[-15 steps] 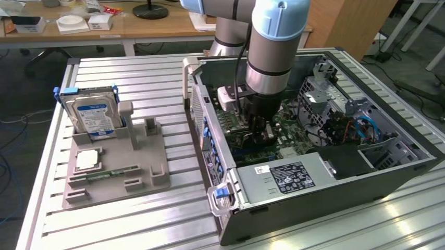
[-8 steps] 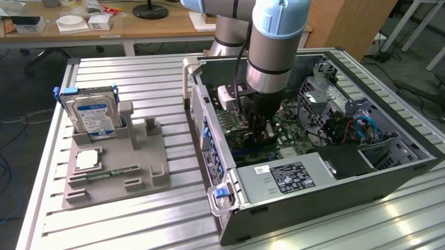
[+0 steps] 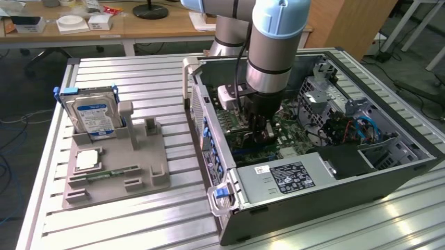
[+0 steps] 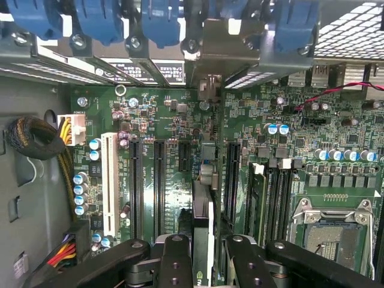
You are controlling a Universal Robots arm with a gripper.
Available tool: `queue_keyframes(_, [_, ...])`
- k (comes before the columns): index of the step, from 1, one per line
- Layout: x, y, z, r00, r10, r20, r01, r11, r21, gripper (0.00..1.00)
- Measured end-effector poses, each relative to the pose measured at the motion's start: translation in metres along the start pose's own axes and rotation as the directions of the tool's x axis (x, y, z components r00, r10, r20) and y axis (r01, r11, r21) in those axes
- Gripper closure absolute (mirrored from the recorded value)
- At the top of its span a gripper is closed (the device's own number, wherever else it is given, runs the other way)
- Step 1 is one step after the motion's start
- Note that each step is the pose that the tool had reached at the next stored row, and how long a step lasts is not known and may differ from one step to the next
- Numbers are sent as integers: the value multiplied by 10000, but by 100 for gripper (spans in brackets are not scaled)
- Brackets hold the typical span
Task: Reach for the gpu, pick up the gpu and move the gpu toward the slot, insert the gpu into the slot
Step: 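Insert the gpu into the slot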
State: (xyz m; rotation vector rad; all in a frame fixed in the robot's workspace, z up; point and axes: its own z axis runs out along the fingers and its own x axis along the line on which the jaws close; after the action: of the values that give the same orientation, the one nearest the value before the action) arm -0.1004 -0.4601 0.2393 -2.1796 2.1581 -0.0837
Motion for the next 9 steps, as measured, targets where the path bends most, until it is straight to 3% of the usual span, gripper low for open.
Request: queue_keyframes(9, [-10, 0, 5, 10000, -1, -1, 1, 10000, 0, 73])
